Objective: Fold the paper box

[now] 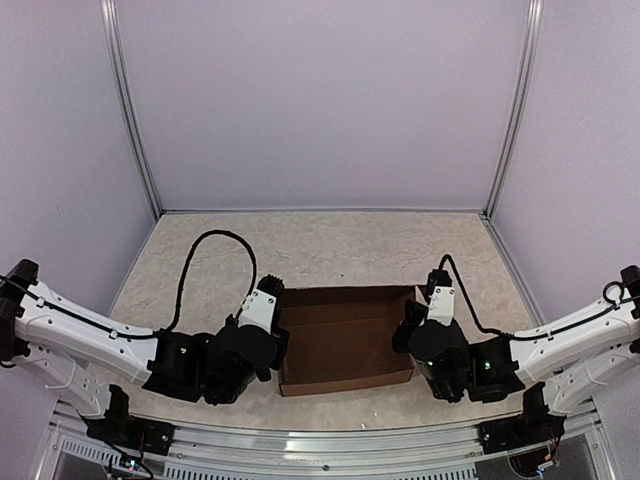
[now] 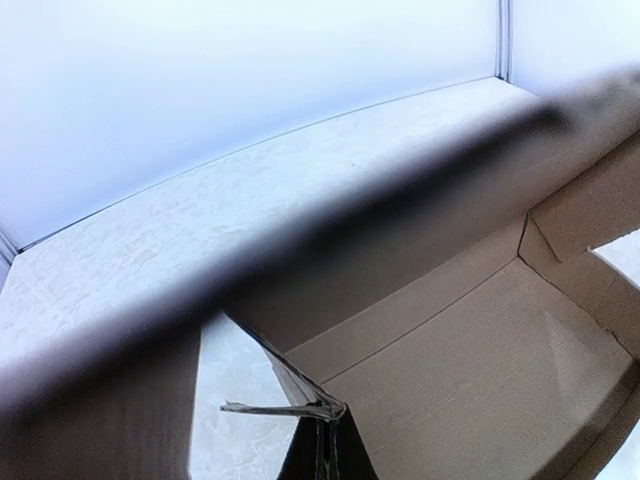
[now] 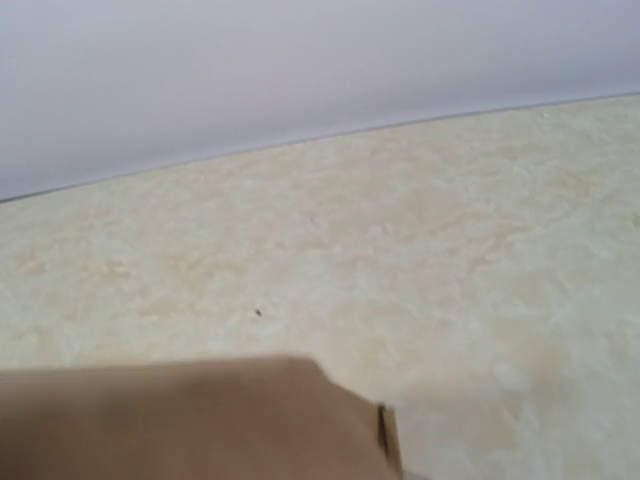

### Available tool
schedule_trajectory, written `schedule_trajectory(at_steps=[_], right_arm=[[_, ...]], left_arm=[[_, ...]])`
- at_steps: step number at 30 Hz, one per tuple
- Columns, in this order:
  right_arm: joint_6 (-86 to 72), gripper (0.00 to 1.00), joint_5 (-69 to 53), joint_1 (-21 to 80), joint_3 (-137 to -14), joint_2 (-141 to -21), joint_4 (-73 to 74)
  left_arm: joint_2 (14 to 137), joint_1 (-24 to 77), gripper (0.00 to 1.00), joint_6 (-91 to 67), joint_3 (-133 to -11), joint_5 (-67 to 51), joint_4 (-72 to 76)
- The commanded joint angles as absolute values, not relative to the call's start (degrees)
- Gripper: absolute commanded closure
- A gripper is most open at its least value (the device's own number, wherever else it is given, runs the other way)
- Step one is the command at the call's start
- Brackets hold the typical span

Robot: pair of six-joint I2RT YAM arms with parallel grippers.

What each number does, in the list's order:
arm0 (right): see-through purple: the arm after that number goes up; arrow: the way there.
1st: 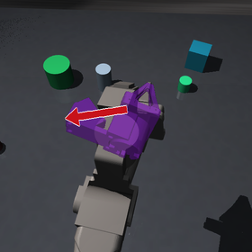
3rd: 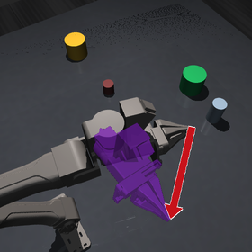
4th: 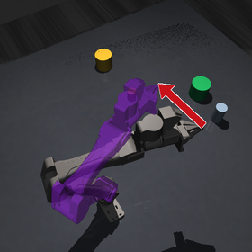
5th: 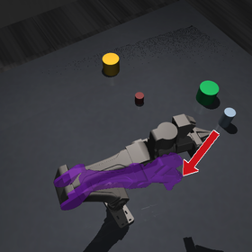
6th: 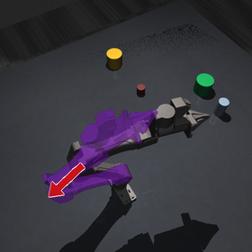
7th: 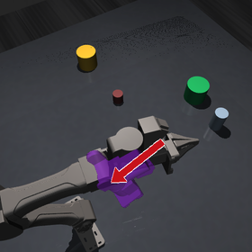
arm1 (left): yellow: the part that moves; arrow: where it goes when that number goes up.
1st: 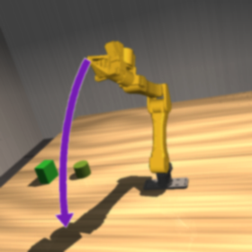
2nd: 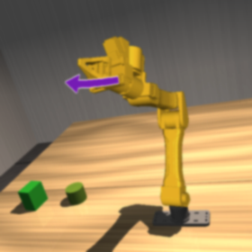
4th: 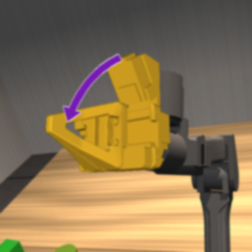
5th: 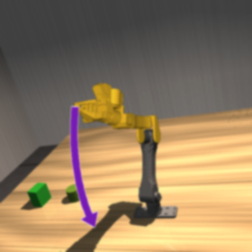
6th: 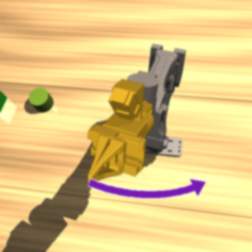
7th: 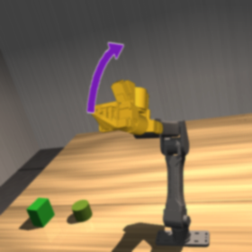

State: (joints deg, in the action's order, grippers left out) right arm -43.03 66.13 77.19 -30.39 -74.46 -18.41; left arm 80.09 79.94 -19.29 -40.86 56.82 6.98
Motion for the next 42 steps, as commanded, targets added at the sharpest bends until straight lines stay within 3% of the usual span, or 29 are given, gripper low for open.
schedule_trajectory(at_steps=[1,10,17,26,34,38,42], right_arm=[[-50.47,1.00,65.81,80.40,-27.67,-73.35,-11.82],[-56.47,1.00,65.80,82.39,-25.05,-69.71,-6.18],[-58.08,1.00,66.15,82.58,-22.52,-65.44,-2.75],[-63.33,0.96,66.32,82.62,-19.00,-61.46,3.94],[-62.93,0.84,69.06,82.60,-18.47,-58.79,7.73],[-63.84,0.63,68.84,82.58,-18.67,-57.14,9.98],[-60.29,0.51,66.61,82.55,-18.90,-52.58,11.26]], left_arm=[[84.37,82.75,1.00,-25.34,-41.45,56.82,3.28],[87.82,84.37,1.00,-30.00,-46.00,58.12,-3.74],[90.66,83.18,1.00,-24.92,-43.22,61.84,11.26],[98.57,79.15,1.00,-18.03,-42.98,55.05,25.02],[102.44,75.80,1.00,-12.91,-42.80,52.56,31.19],[103.10,75.76,1.00,-12.39,-43.16,52.58,31.68],[105.03,75.76,1.00,-10.94,-43.72,54.53,33.82]])
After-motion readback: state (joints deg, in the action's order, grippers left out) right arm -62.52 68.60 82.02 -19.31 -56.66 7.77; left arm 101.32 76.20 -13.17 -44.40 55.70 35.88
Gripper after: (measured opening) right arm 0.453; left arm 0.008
